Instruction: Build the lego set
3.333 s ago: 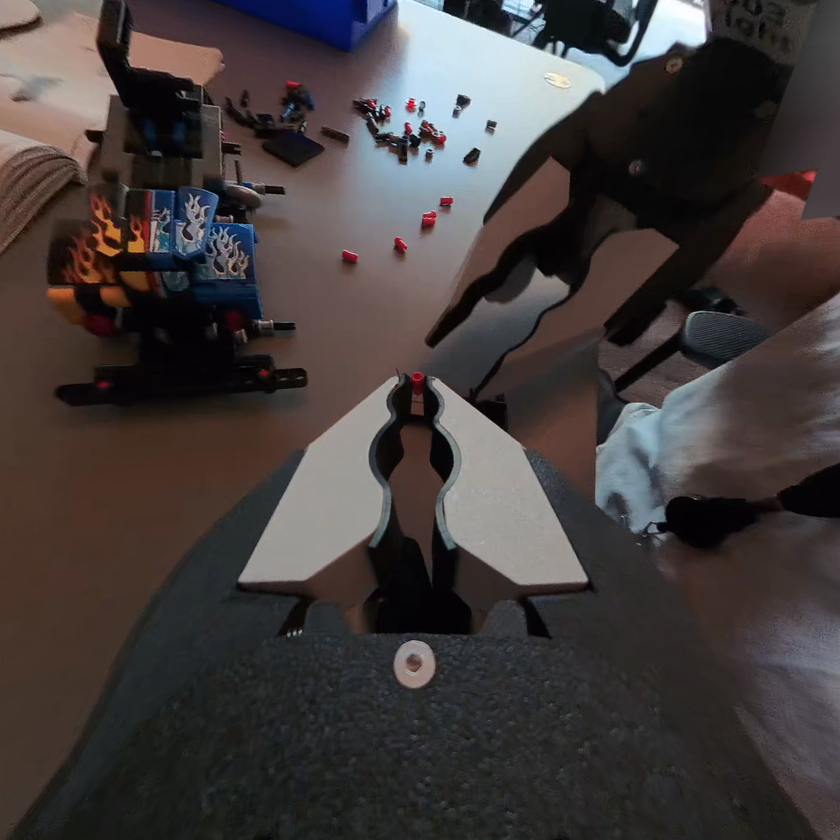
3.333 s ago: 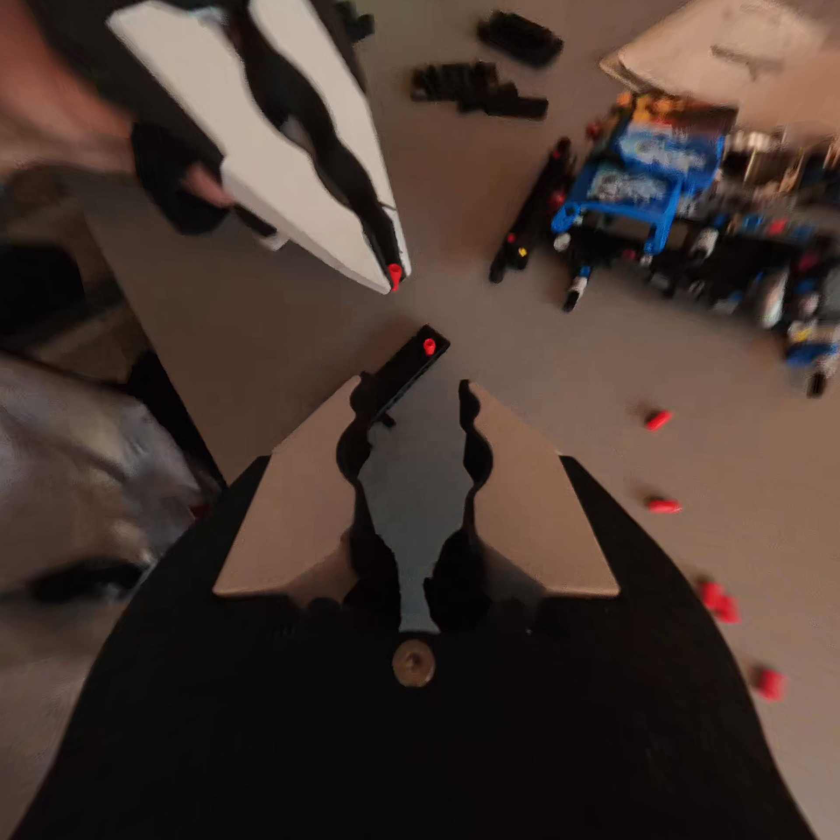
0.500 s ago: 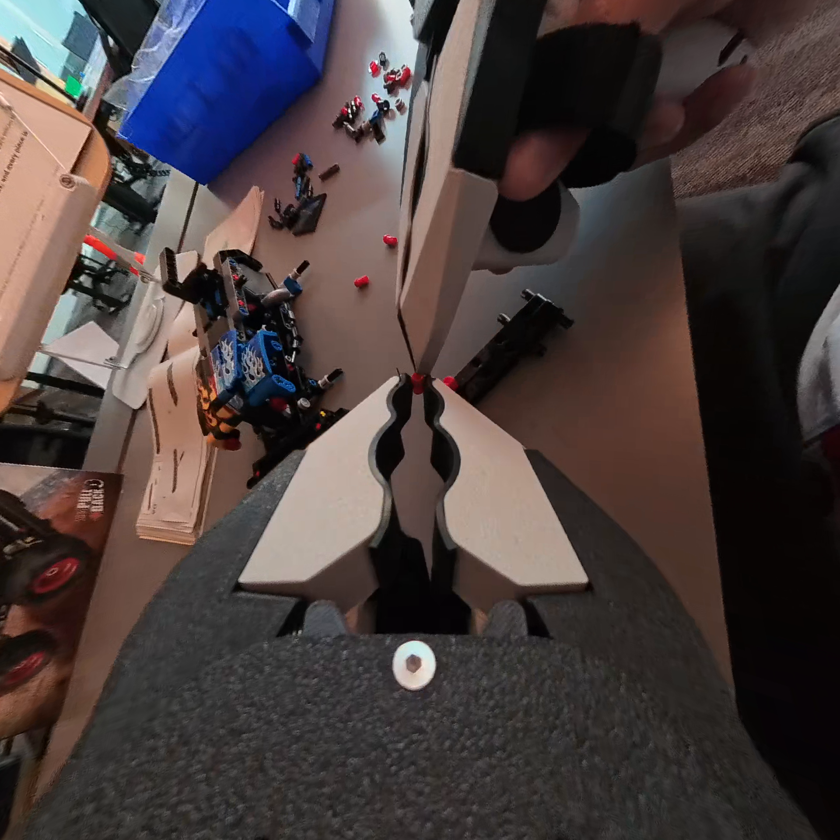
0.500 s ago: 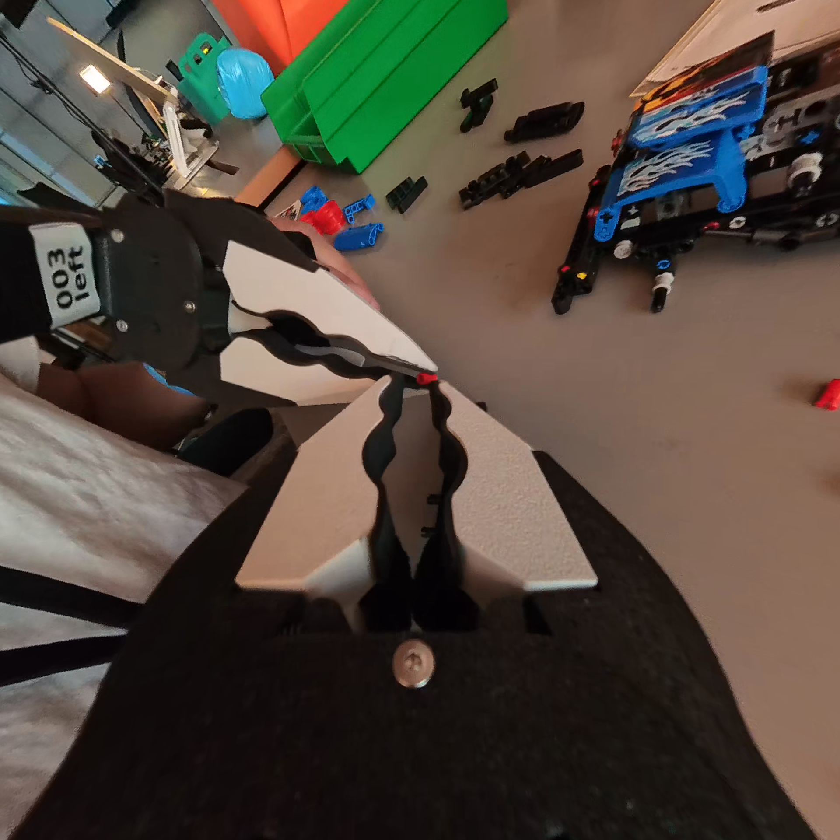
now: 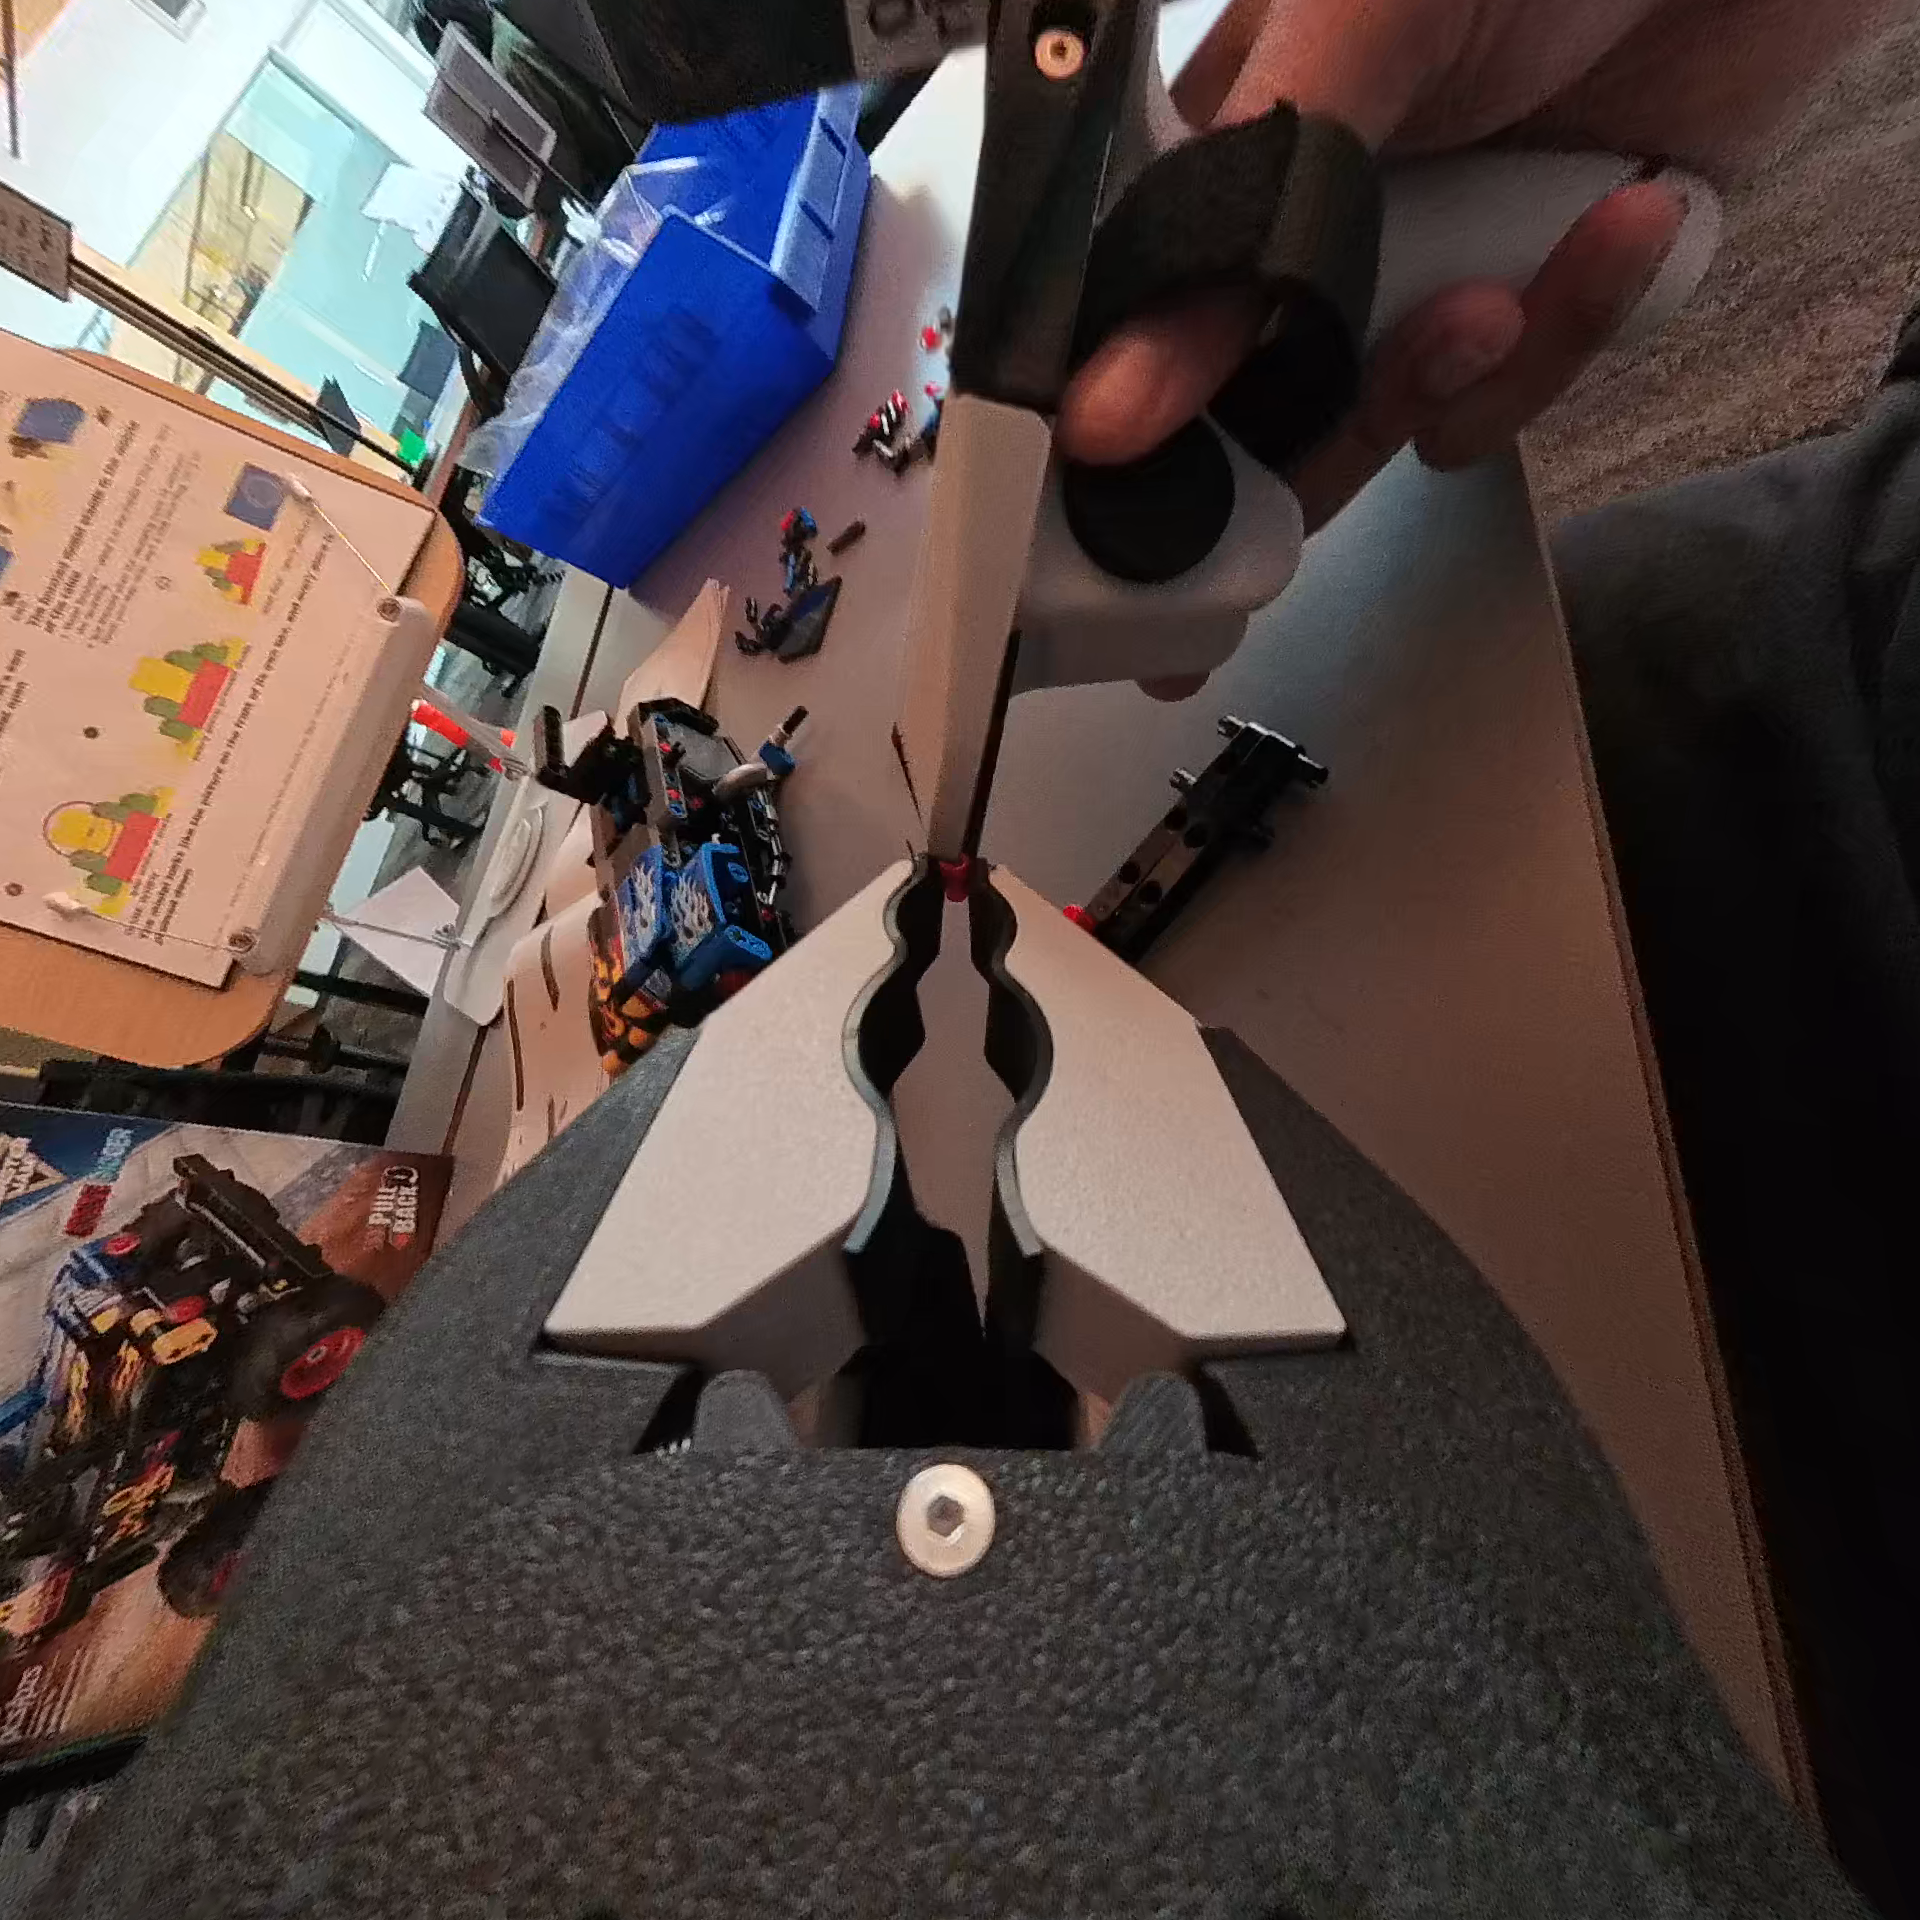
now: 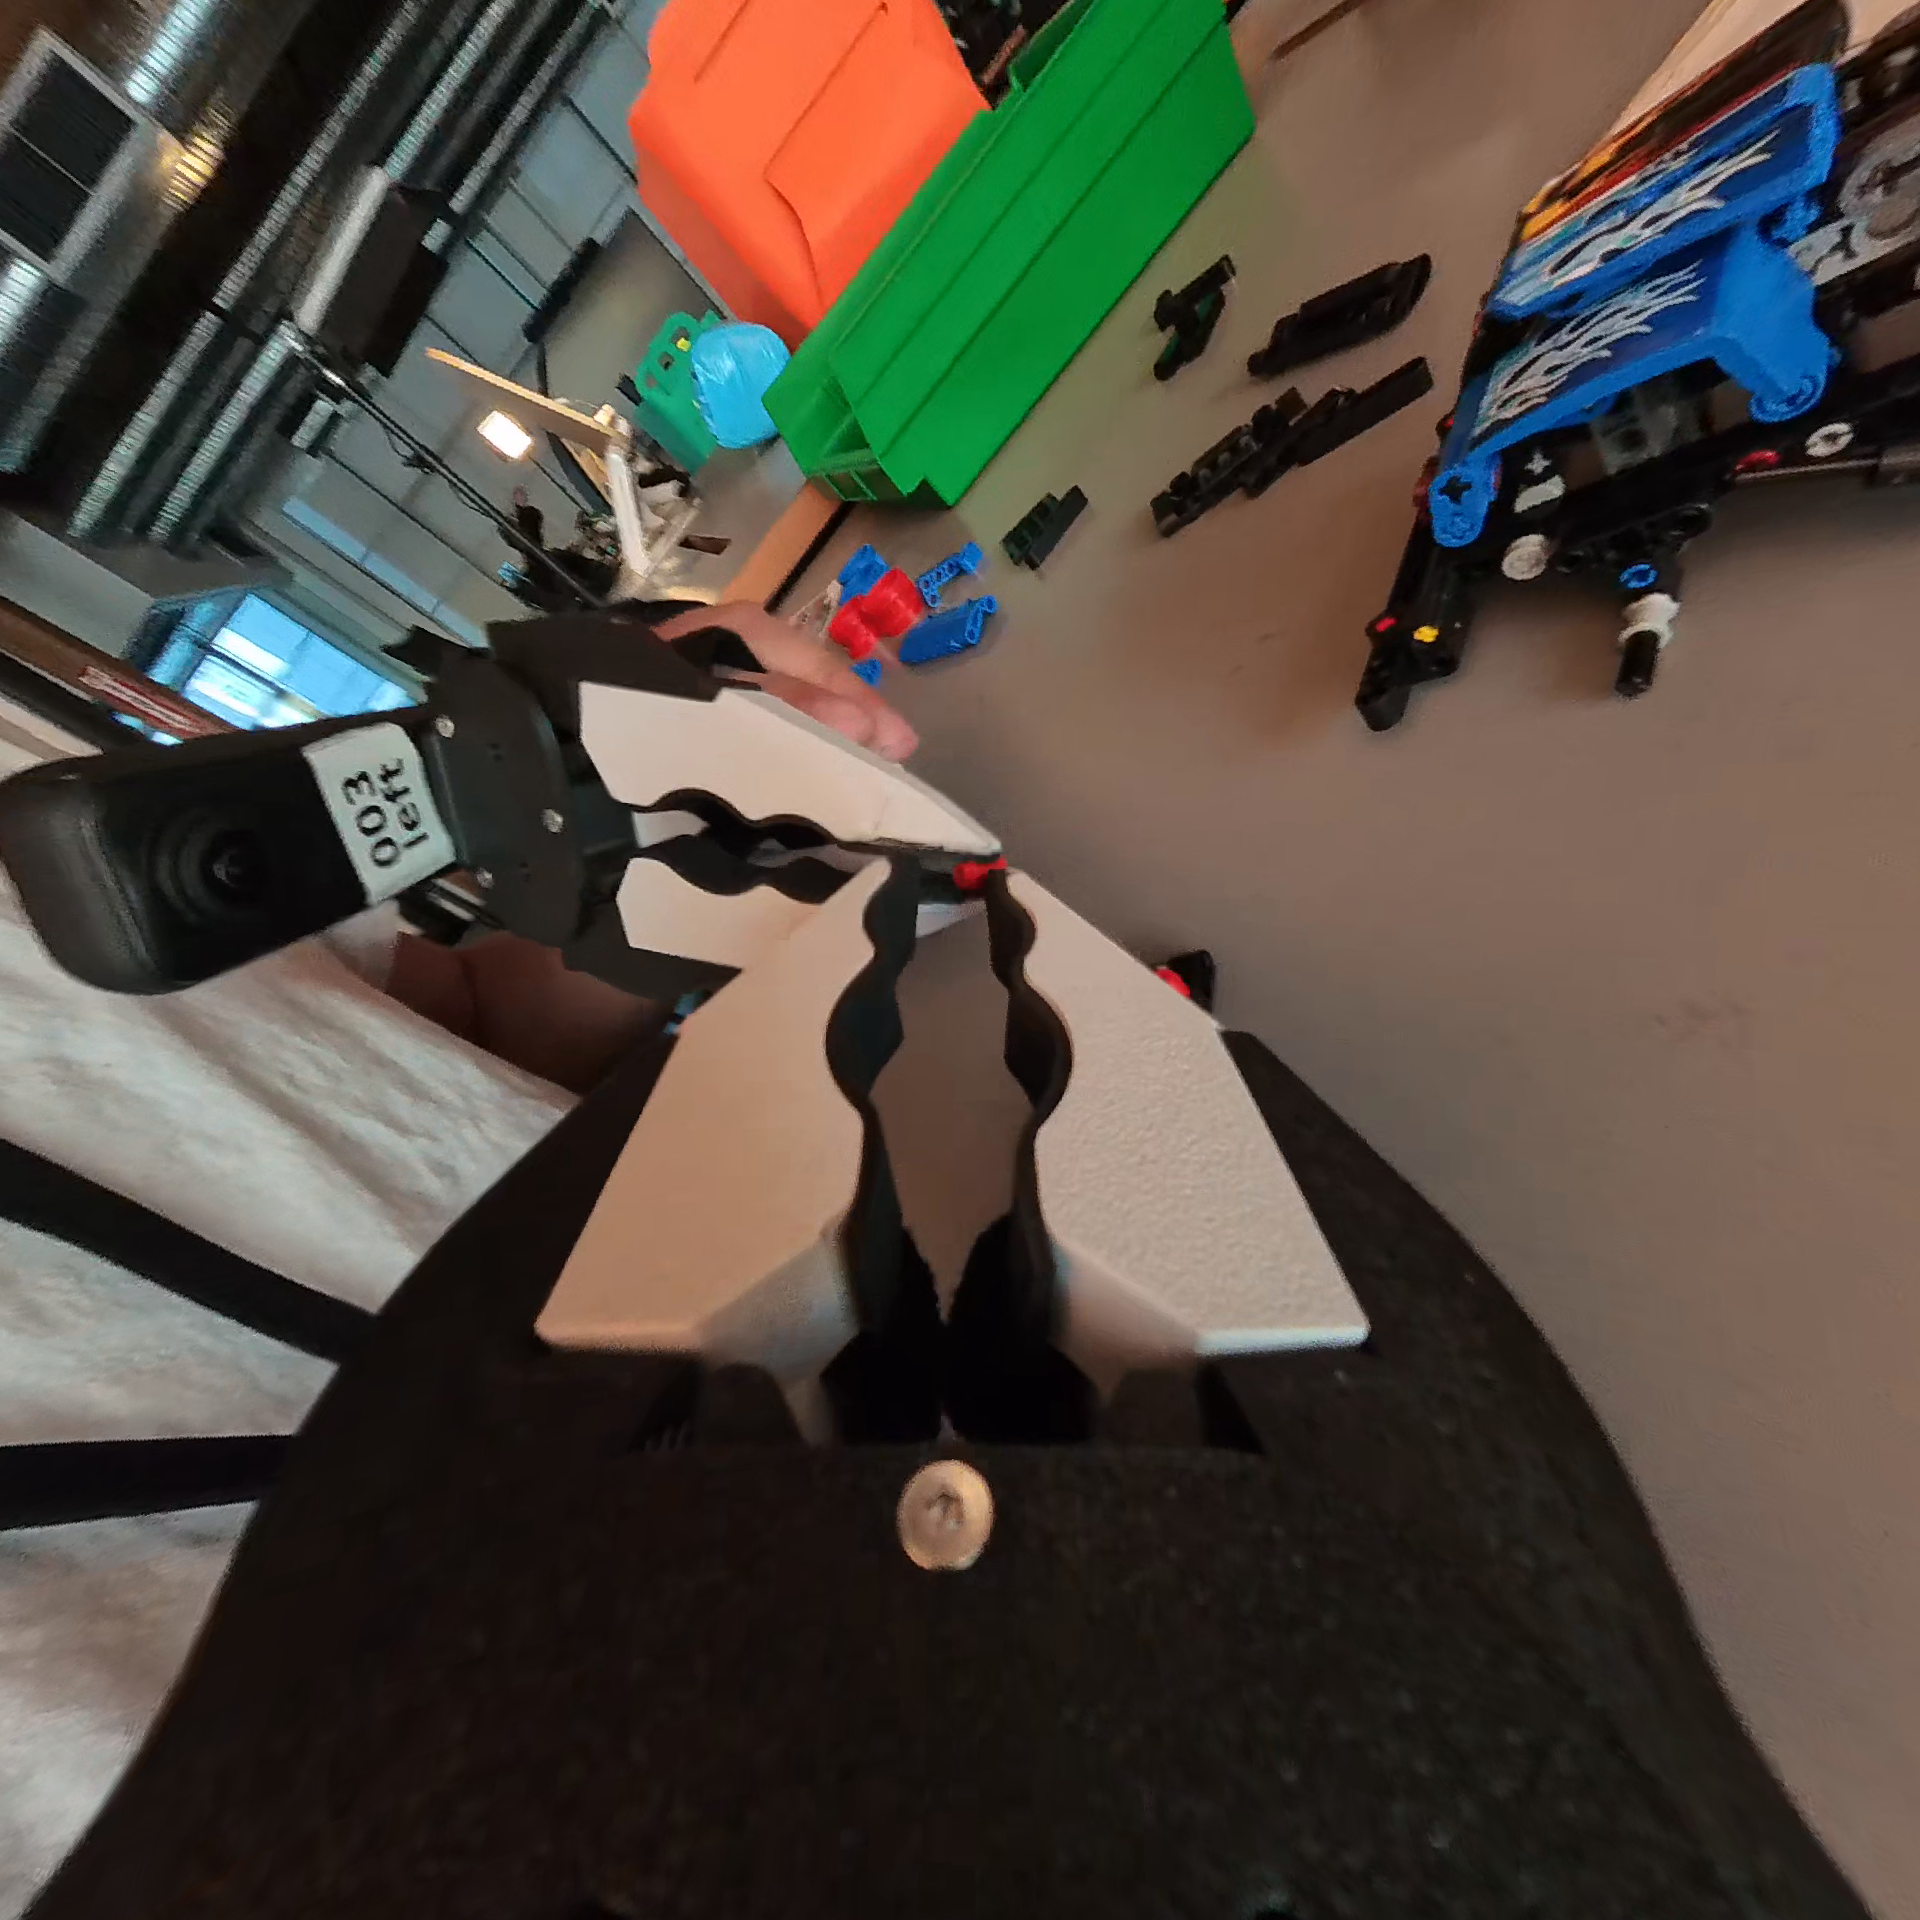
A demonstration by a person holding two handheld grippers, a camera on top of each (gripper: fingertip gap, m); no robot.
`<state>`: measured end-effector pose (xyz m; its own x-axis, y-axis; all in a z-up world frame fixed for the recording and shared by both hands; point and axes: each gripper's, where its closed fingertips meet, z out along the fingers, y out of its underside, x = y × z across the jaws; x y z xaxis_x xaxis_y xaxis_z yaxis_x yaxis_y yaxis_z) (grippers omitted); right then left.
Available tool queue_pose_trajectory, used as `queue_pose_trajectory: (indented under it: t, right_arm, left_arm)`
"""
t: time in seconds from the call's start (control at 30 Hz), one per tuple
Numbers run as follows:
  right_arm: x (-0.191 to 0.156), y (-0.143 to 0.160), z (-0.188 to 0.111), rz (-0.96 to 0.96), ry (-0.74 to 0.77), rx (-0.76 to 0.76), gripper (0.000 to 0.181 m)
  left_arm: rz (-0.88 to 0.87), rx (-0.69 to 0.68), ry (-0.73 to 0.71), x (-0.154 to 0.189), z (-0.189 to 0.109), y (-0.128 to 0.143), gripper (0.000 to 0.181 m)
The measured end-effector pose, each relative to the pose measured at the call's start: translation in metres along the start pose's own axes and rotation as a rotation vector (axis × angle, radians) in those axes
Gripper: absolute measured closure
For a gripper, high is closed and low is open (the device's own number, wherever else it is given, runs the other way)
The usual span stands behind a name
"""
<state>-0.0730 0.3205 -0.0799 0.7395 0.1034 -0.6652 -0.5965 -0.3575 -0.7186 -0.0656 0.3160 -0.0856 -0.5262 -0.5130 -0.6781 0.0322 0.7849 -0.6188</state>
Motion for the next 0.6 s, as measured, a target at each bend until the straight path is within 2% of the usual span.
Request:
queue_pose_trajectory:
  t: [0.03, 0.4, 0.6]
  right_arm:
    - [-0.002, -0.002, -0.001, 0.022, -0.029, 0.013, 0.168]
    - [-0.011, -0.004, -0.006, 0.107, -0.157, 0.042, 0.173]
    - [-0.023, -0.006, -0.011, 0.115, -0.255, 0.047, 0.173]
  left_arm:
    - [0.001, 0.014, -0.002, 0.0, -0.001, -0.002, 0.177]
    - [-0.034, 0.098, 0.011, -0.002, -0.008, -0.016, 0.178]
    - [-0.119, 0.182, 0.043, -0.005, -0.014, -0.028, 0.178]
